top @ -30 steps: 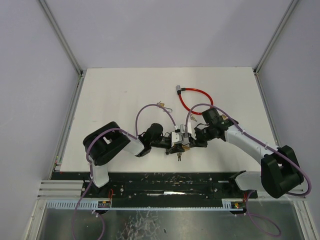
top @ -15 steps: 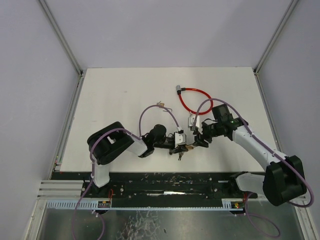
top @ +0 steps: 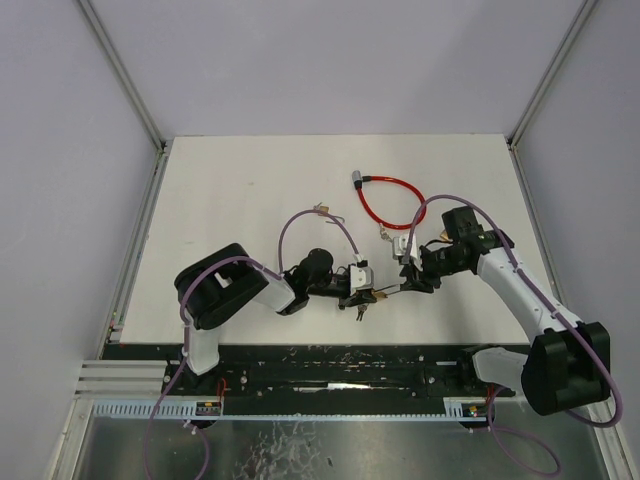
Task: Lock with the key
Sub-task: Lock the lock.
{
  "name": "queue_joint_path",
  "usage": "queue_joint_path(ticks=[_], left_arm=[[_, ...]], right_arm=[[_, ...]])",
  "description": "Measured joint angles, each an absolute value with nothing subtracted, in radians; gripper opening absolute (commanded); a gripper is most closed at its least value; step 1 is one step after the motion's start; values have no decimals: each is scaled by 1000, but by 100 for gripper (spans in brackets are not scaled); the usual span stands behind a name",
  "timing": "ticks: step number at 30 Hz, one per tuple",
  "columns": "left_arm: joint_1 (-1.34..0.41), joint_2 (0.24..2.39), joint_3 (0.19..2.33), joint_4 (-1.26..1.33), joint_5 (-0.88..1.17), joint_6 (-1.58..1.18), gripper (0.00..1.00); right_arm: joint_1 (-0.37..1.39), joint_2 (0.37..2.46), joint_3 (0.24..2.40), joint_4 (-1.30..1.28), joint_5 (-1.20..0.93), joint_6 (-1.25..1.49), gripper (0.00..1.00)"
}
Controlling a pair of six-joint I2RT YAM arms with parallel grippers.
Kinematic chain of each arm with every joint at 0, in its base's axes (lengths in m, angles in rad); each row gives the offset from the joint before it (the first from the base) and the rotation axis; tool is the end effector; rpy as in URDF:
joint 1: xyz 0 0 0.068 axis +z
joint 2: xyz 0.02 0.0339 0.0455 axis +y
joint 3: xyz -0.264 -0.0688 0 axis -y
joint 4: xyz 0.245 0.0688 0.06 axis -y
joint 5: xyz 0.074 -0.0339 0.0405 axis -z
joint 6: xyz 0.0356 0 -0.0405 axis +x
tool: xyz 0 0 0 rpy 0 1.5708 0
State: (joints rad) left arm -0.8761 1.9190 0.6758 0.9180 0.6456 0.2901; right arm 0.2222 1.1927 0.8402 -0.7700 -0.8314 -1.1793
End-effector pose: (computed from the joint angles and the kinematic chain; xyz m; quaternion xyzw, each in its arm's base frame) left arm 0.2030 -0.2771 0.1163 0.5786 0.5411 -0.4065 0.4552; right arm 0.2046 0.0732 0.2423 -0.6437 0.6239 0.2559 0.3618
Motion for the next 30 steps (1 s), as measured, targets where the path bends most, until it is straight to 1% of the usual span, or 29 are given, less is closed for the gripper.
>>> queue_joint_path(ticks=[1,8,14,19,24,30], left_arm=[[-876,1919,676,918,646,290,0],[-876,1919,677,917,645,290,0],[-876,1919,677,916,645,290,0],[-875,1919,677,916,645,290,0],[-857,1917,676,911,649,285,0],[-843,1909,676,894,648,251,0]], right_arm=[[222,1201,841,-780,-832,-1190,38],[222,1231,841,-828,-836,-1245,1],[218,1230,831,-823,-855,-1263,0],[233,1231,817,-784,-856,-1213,0],[305,1265,824,-700,-787,-1103,0],[387,1308,860,-641,-658,-1036,0]])
